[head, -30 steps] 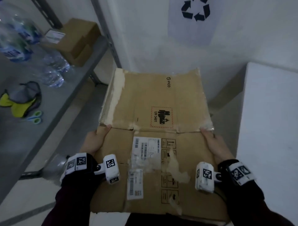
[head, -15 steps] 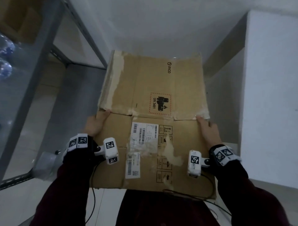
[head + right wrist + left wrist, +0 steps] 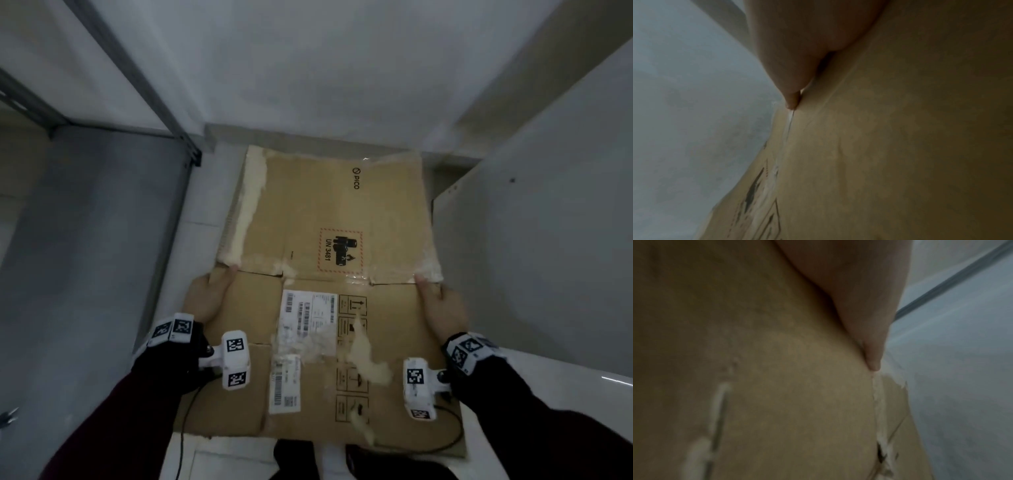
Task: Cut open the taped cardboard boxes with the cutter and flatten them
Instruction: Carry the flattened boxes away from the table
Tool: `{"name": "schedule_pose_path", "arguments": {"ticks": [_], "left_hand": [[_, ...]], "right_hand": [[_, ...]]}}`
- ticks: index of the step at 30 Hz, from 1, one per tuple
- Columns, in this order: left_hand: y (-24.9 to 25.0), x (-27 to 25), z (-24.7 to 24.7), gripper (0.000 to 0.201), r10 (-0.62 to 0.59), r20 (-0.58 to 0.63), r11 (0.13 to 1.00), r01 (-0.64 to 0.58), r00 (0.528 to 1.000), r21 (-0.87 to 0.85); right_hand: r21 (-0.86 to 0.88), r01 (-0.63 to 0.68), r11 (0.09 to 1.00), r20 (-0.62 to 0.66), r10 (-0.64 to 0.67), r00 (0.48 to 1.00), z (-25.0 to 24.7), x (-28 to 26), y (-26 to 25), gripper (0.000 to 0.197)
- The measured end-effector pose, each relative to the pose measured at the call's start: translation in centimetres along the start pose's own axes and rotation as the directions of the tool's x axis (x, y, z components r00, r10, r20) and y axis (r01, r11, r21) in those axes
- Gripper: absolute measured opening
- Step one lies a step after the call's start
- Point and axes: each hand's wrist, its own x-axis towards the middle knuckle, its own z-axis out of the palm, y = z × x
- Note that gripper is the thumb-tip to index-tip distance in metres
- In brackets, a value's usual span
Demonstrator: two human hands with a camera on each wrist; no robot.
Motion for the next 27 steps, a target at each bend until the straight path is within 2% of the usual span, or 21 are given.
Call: {"name": "schedule_pose_path", "arguments": {"ticks": [3,8,11,14,18,21,24,27], "left_hand": [[-2.0,6.4,3.4,0.06,0.019,0.033,0.999,-0.017,0.999,-0.04],[-3.8,15.5,8.1,0.052,0.078,0.07,0.994,-0.072,0.995,-0.078],[-3.9,20.0,9.9,0.063,0.156,0.059,0.983,-0.149,0.986,-0.112],[-3.7,23.9,11.3,0.064,0.235,0.019,0.972,-0.235,0.972,-0.001],[-4.3,27.5,12.4,0.085,0.189,-0.064,0.976,-0.18,0.98,0.122],[-4.6,28.5,13.2,0.076,0.167,-0.101,0.979,-0.153,0.981,0.134],[-4.8,29.3,13.9,0.074,0.159,-0.119,0.985,-0.149,0.98,0.082],[-5.1,29.5,15.0,0.07,0.115,-0.182,0.993,-0.108,0.977,0.047]], "right_hand": [[0.005,-0.001,1.0,0.012,0.001,1.0,3.8,6.1,1.7,0.068],[0.02,0.084,0.996,-0.046,-0.083,0.996,9.0,15.6,3.9,0.059],[0.017,0.098,0.995,-0.068,-0.097,0.993,12.0,20.2,4.9,0.063],[0.024,0.104,0.994,-0.011,-0.103,0.995,14.7,23.7,5.5,0.063],[-0.019,0.075,0.997,-0.011,-0.075,0.997,16.9,26.6,6.1,0.069],[-0.047,0.065,0.997,-0.014,-0.065,0.998,17.6,27.9,6.2,0.08],[-0.077,0.068,0.995,-0.009,-0.069,0.998,18.0,29.0,6.4,0.069],[-0.113,0.063,0.992,-0.049,-0.069,0.996,18.2,29.1,6.3,0.068]]}}
